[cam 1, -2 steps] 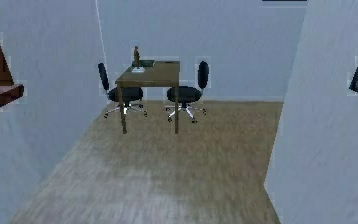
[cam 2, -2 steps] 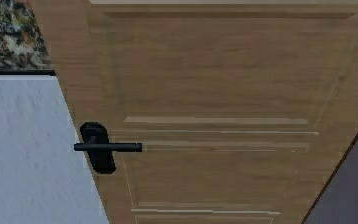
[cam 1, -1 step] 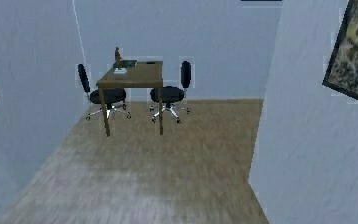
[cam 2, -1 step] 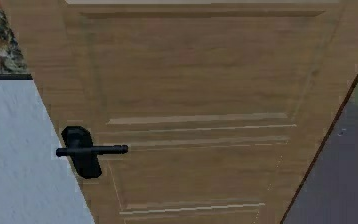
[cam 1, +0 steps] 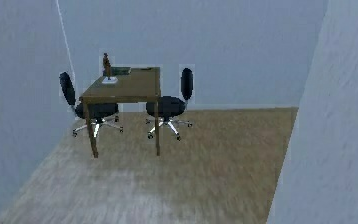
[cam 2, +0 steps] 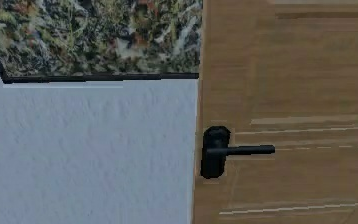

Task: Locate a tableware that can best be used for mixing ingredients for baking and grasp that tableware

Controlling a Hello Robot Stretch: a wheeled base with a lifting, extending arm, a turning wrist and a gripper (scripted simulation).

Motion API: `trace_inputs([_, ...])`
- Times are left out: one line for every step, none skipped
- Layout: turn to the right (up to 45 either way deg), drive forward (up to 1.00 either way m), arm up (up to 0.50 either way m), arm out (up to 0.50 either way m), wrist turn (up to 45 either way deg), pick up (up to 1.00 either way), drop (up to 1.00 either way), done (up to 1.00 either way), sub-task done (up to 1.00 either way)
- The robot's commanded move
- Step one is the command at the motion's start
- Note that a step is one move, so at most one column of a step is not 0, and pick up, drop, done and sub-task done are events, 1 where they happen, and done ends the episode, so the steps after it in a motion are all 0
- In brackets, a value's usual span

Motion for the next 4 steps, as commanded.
trace_inputs([0.0, 1.0, 0.0, 0.0, 0.0, 0.0, 0.0, 0.0, 0.0])
trace_inputs([0.0, 0.4, 0.0, 0.0, 0.0, 0.0, 0.0, 0.0, 0.0])
trace_inputs([45.0, 0.0, 0.0, 0.0, 0.0, 0.0, 0.0, 0.0, 0.0])
trace_inputs([18.0, 0.0, 0.0, 0.0, 0.0, 0.0, 0.0, 0.0, 0.0])
